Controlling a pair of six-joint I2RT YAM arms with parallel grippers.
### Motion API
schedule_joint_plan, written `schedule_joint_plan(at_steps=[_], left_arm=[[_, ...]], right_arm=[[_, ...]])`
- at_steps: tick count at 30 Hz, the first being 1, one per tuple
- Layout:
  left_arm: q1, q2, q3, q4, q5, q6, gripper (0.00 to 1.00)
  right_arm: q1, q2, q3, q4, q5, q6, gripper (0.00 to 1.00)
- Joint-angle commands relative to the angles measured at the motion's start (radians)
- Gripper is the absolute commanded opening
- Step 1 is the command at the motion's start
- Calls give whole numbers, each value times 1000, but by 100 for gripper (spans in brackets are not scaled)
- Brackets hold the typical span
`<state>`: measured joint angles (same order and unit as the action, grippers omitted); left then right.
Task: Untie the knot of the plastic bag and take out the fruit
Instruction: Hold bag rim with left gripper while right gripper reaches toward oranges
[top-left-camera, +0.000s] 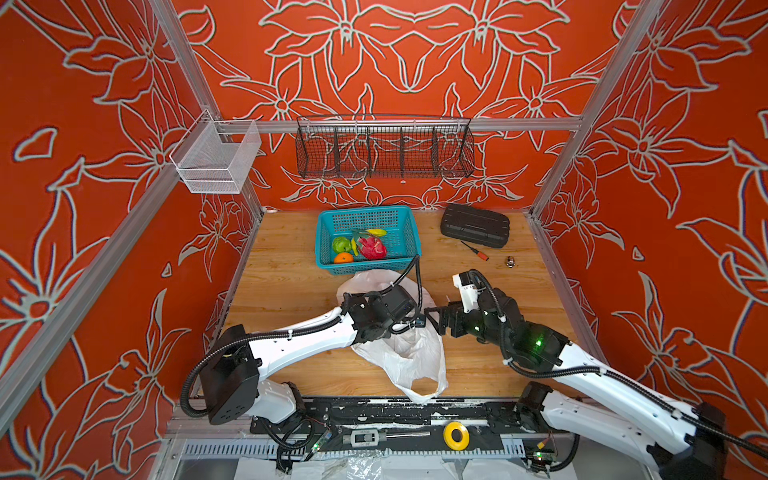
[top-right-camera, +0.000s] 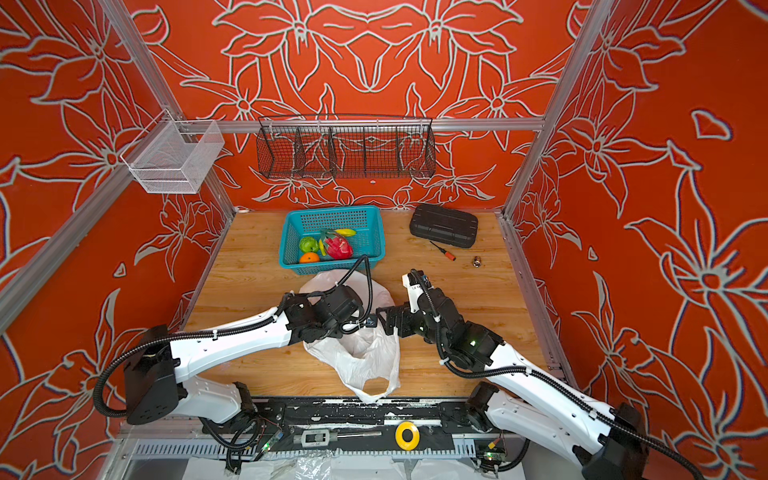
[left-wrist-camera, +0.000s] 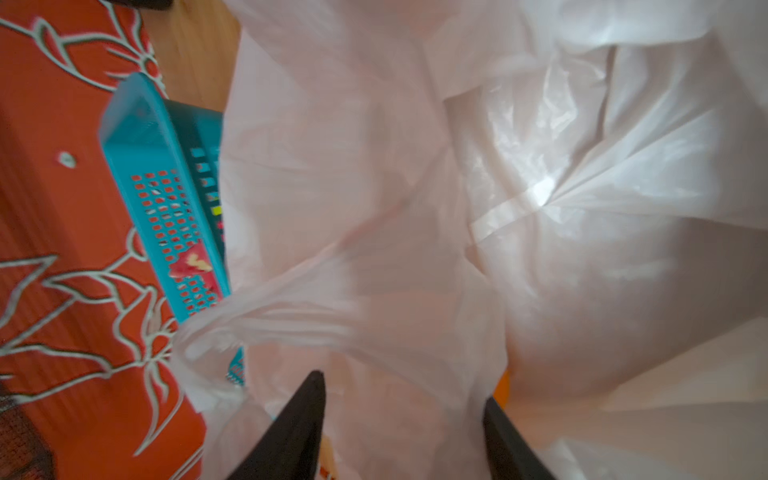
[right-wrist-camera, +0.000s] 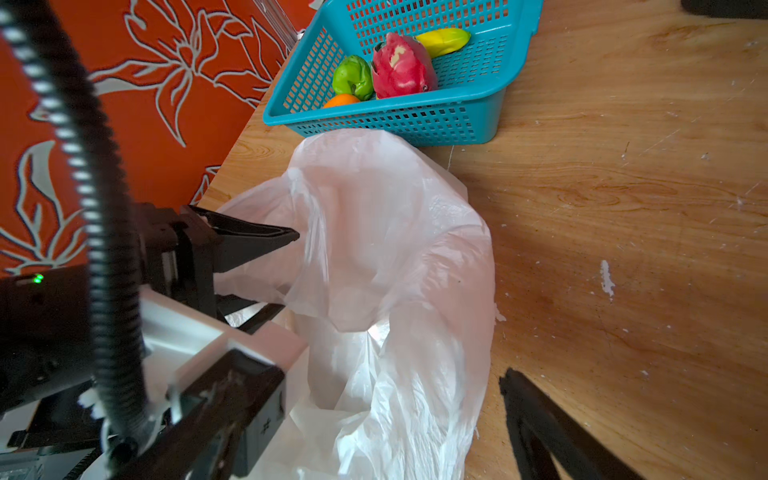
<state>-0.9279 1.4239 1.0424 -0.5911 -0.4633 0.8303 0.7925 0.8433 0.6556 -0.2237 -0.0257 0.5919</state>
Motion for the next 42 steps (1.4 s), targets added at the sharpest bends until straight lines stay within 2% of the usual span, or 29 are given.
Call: schedule_joint_plan(at_steps=[1,4,6,13,17,20,23,29,34,39,42], left_arm=[[17,-19,42,44,15,-153,42],[45,-19,81,35,-6,-275,37],[62,-18,100,19,-1,-316,34],[116,-17,127,-1,30,-436,14],[149,-29,128,0,69,-489,8],[162,-51,122,16,109,-518,8],[167,-74,108,40,133,-537,7],[192,-96,100,56,131,-638,6],[201,-95,90,47,150,-743,6],[201,-98,77,26,133,-850,6],[203,-108,74,8,118,-926,6]], right_arm=[[-2,-21,2,17,-49,37,92],[17,-18,-36,131,-127,61,88],[44,-6,-34,156,-133,41,86],[149,-2,-81,294,-80,-25,82],[222,27,-110,366,-16,-64,81],[246,109,-84,365,17,-78,81],[260,219,-59,384,-10,-88,78],[328,390,-67,462,-111,-78,58],[389,500,-59,428,-116,-92,48],[402,545,-52,445,-129,-68,49],[401,522,-21,406,-57,-54,56]])
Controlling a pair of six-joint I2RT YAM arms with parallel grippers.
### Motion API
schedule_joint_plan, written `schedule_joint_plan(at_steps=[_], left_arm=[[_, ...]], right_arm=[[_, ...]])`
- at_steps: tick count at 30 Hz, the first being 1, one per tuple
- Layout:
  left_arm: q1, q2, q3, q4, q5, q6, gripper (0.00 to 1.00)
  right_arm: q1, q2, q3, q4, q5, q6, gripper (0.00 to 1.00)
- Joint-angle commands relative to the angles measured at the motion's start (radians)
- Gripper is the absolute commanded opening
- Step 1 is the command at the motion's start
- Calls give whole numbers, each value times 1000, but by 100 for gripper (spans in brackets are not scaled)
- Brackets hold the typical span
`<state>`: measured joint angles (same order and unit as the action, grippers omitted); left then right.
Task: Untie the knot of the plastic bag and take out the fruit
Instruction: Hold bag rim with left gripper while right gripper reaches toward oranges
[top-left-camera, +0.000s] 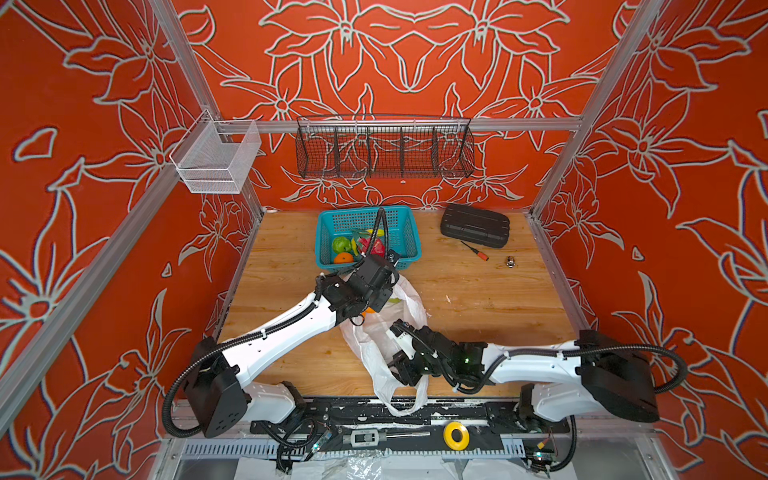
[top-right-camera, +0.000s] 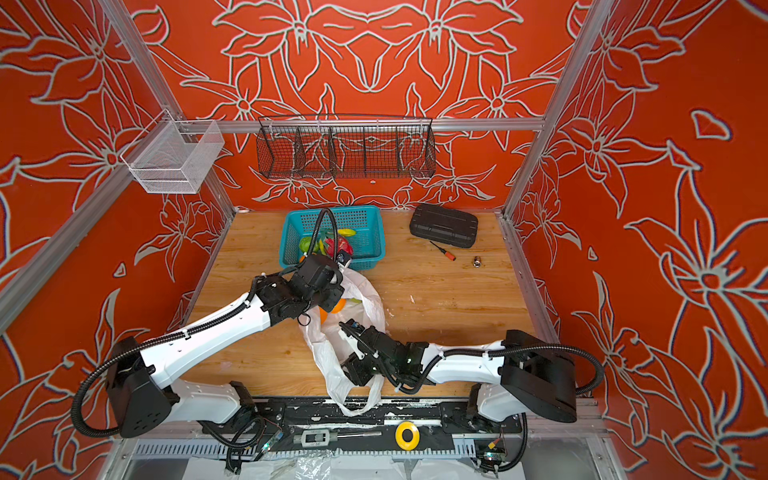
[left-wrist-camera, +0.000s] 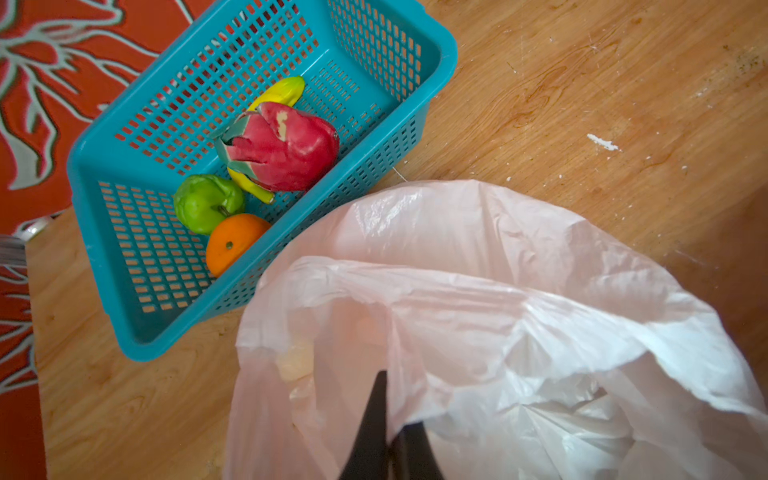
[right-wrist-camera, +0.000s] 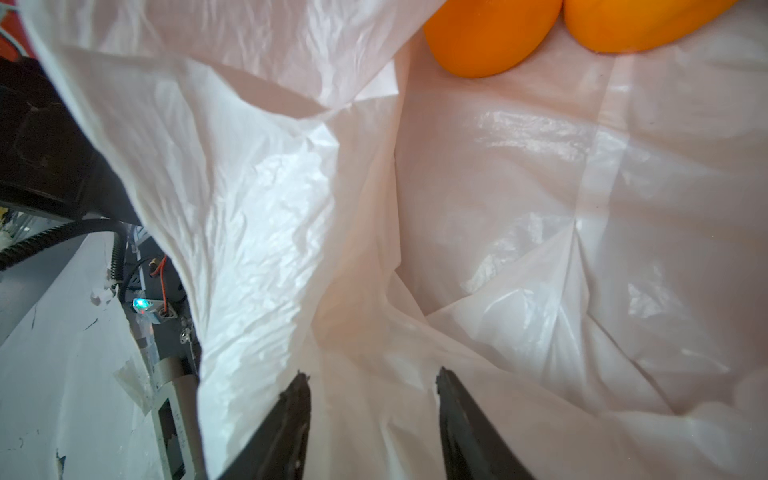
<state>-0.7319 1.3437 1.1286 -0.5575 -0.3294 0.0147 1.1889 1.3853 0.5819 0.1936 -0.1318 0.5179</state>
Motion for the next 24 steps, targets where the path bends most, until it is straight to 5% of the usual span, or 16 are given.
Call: schedule_joint_plan(at_steps=[1,8,12,24], left_arm=[[6,-34,-16,-26,-17,-133,6],[8,-58,-8,-22,-12,-266,7],[12,-58,6,-22,-17,-325,7],[79,-58,6,10,66,-392,7]], right_arm=[[4,-28,64,-26,87,29,58],[-6,-38,142,-17,293,144,67],[-17,5,129,128,409,263,73],[-54,248,255,194,471,599,78]])
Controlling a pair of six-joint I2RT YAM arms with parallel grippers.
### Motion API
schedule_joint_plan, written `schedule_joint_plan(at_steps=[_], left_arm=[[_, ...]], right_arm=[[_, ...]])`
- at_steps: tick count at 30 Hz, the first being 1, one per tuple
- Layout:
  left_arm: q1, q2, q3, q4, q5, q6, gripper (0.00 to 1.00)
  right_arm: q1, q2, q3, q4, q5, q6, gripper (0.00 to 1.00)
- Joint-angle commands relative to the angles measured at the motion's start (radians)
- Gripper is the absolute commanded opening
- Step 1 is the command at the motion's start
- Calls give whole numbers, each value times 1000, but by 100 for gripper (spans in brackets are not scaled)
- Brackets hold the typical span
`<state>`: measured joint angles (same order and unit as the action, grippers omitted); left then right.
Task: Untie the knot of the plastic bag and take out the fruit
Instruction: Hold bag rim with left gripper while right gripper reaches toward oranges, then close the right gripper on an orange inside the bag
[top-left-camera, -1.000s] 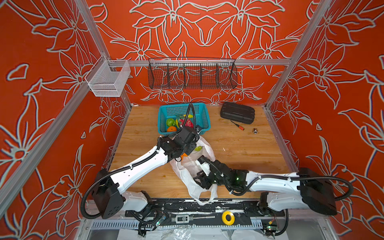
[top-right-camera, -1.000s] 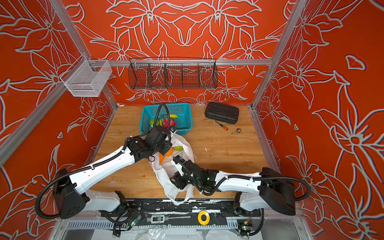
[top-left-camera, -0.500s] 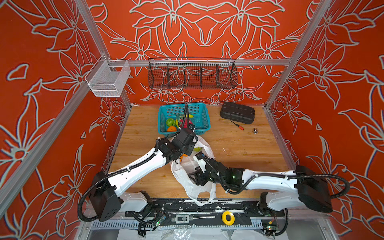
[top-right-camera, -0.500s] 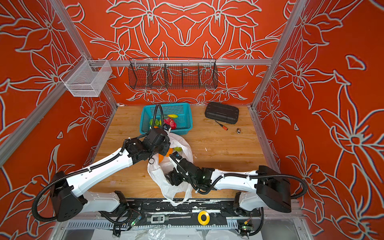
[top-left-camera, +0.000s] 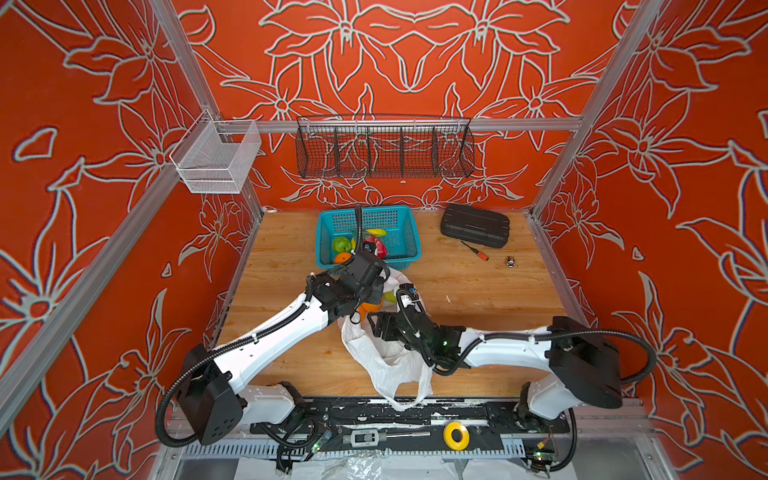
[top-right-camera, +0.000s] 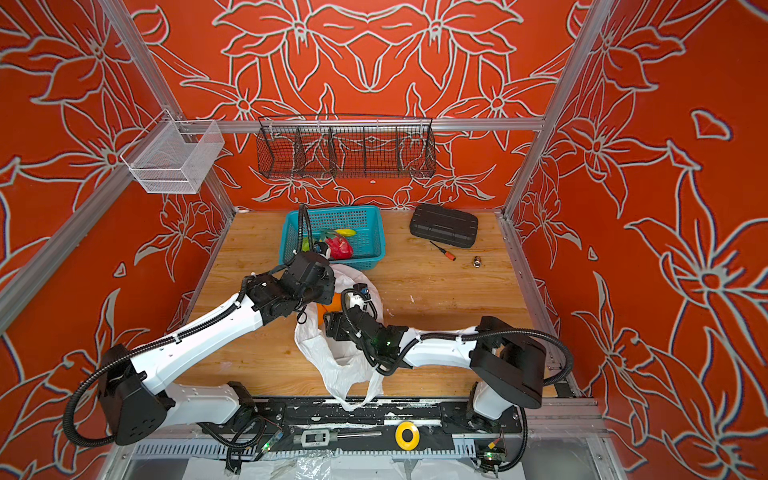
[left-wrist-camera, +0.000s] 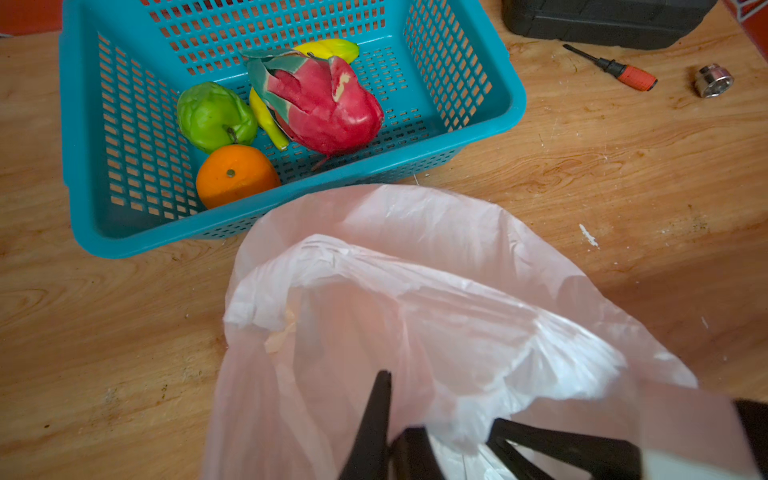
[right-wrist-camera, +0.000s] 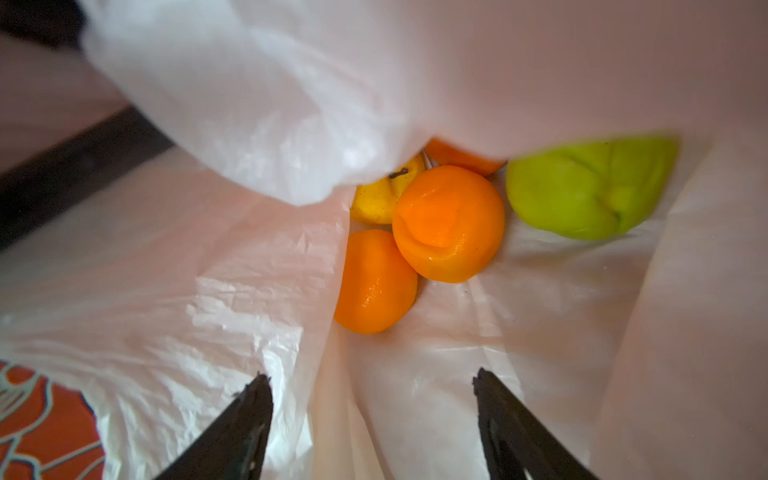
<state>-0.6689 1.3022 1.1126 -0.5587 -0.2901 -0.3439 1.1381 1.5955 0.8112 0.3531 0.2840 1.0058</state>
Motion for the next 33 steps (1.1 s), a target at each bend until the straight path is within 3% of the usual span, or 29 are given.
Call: schedule_joint_plan(at_steps=[1,14,26,33], left_arm=[[19,-17,22,13,32,-31,7],[40,-32,21,49,113,-19,7],[41,-32,26,59,177,-26,7],[41,-31,27,53,183,-22,7]], right_arm=[[-4,57,31,62,61,105,78],[-62,278,178,24,150,156,82],[-107,409,279,5,90,112,92],[-138,462,289,15,40,129,85]])
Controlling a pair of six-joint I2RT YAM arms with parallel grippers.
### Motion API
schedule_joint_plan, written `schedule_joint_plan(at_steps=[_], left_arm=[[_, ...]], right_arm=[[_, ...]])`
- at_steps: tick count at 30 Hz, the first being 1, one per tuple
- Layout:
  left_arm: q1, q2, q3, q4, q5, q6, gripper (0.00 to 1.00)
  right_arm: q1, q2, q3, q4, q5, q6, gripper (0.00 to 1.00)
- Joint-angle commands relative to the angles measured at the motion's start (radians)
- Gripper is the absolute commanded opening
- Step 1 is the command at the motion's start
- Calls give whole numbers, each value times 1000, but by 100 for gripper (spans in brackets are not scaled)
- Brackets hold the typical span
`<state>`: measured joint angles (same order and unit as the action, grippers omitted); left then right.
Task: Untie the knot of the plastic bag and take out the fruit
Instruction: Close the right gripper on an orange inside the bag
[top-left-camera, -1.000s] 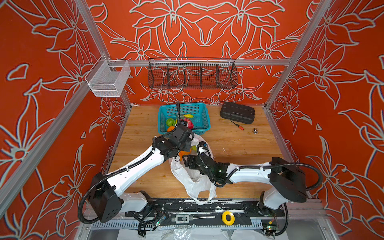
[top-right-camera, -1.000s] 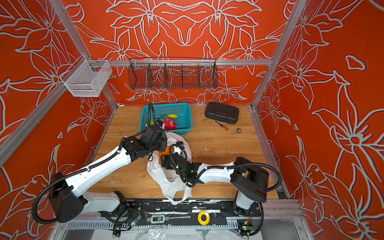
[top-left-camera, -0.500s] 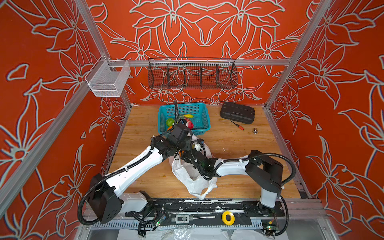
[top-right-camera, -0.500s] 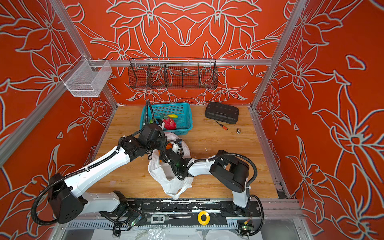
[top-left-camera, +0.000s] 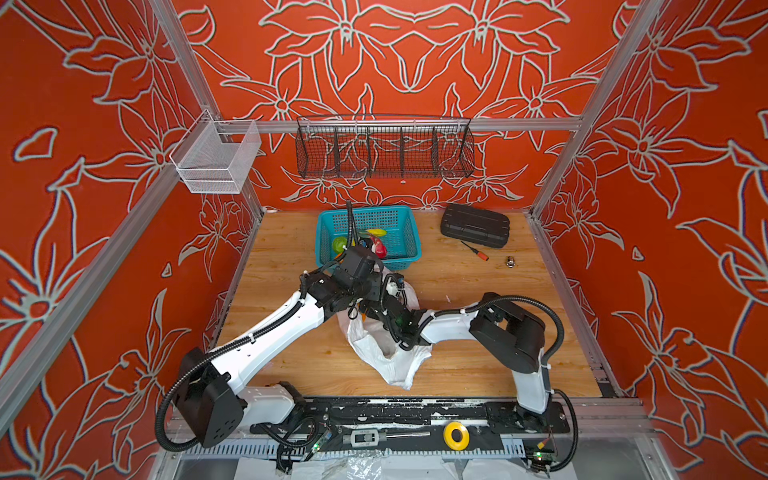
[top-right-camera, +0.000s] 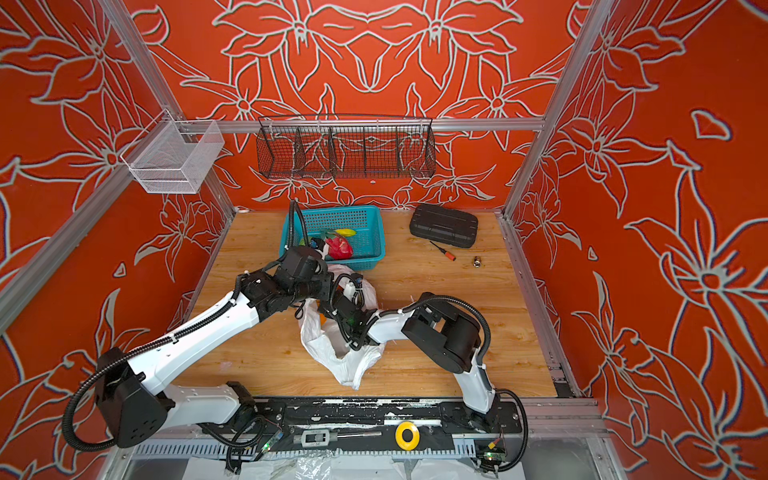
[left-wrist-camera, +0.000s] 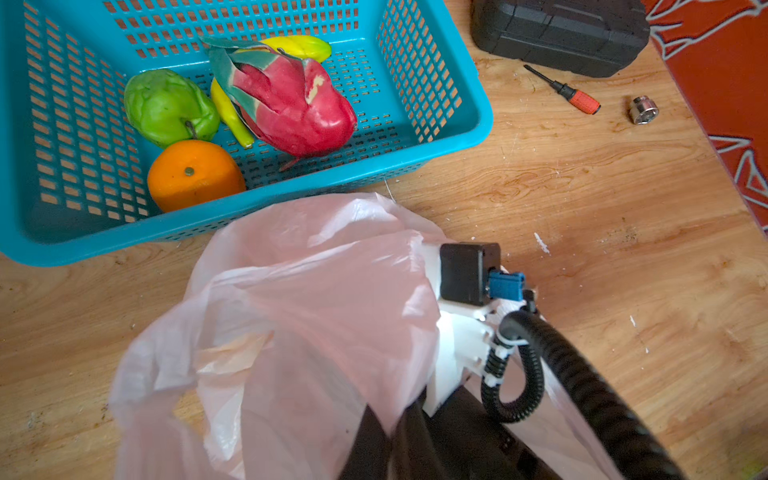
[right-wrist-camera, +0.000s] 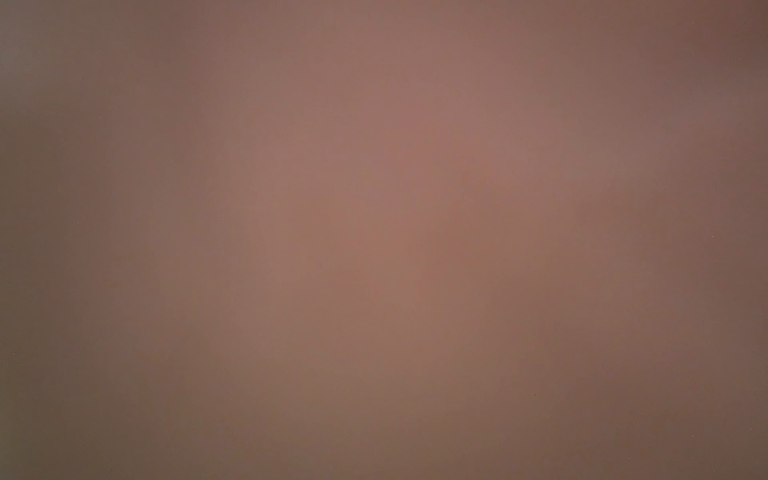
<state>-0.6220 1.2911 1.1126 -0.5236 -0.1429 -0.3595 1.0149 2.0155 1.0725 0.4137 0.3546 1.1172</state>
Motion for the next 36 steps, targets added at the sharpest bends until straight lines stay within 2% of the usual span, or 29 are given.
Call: schedule_joint_plan(at_steps=[1,6,13,16,23,29,36], left_arm=[[-5,-21,28,16,35,-5,7],[-5,-25,18,4,17,-9,8],[-7,-28,13,-14,-11,-9,8],[-4,-35,7,-24,-33,-15,8],[-2,-38,-7,-18,-40,-16,8],[0,-42,-5,-23,-39,-11,9],[1,-38,-6,-23,-43,-12,9]], right_arm=[[-17,48,35,-66,-42,24,84],[-24,61,84,-196,-51,36,83],[-30,34,69,-155,-83,-32,63],[-30,-3,60,-160,-90,-70,59],[-30,-110,-32,-49,-130,-121,49],[-30,-193,-98,-6,-163,-133,43],[-29,-307,-168,-16,-197,-152,43]])
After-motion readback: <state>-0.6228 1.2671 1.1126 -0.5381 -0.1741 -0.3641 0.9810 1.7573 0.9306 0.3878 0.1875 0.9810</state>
